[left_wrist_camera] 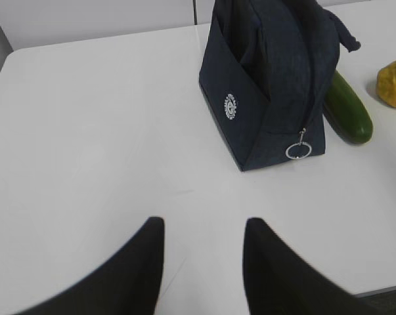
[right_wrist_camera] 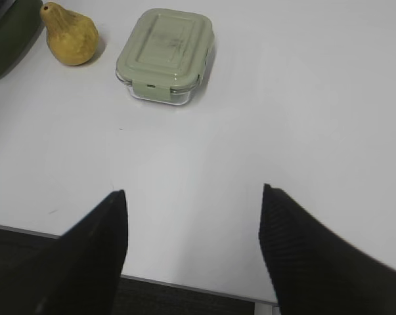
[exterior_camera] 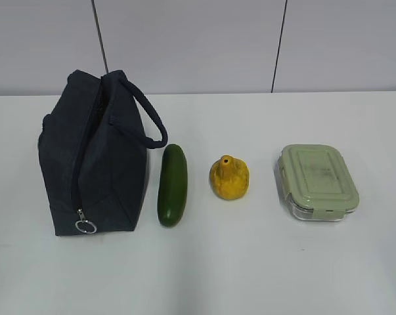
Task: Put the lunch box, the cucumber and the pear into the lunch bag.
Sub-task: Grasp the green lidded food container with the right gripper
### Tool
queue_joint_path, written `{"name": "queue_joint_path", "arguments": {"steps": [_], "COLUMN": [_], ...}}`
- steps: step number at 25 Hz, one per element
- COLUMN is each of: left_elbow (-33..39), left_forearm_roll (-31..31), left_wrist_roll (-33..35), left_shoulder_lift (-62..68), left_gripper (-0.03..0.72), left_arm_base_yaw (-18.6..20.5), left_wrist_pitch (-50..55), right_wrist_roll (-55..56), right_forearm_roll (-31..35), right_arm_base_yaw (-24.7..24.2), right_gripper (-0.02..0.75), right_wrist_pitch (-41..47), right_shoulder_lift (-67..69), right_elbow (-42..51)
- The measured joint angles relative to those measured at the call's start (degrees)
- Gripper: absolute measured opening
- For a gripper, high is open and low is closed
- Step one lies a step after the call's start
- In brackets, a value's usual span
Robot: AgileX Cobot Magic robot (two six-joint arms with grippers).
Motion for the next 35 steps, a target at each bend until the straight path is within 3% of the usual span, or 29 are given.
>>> {"name": "queue_joint_path", "arguments": {"steps": [14,35], "left_elbow": [0.00,0.00], "left_forearm_roll": [0.00,0.00], "left_wrist_roll": [0.00,0.00], "left_shoulder_lift": [0.00,0.00], "left_gripper": [0.241,0.241], "left_arm_base_yaw": [0.00,0.00], "left_wrist_pitch": [0.00,0.00], "right_wrist_roll": [3.02,8.54], "right_forearm_roll": [0.00,-0.79], "right_arm_base_yaw": [0.00,0.11], "right_gripper": [0.496,0.496], "right_wrist_pitch": [-1.20,-15.23], "right_shoulder_lift": [1.52,45.16], "right_elbow": [-1.39,-16.81]}}
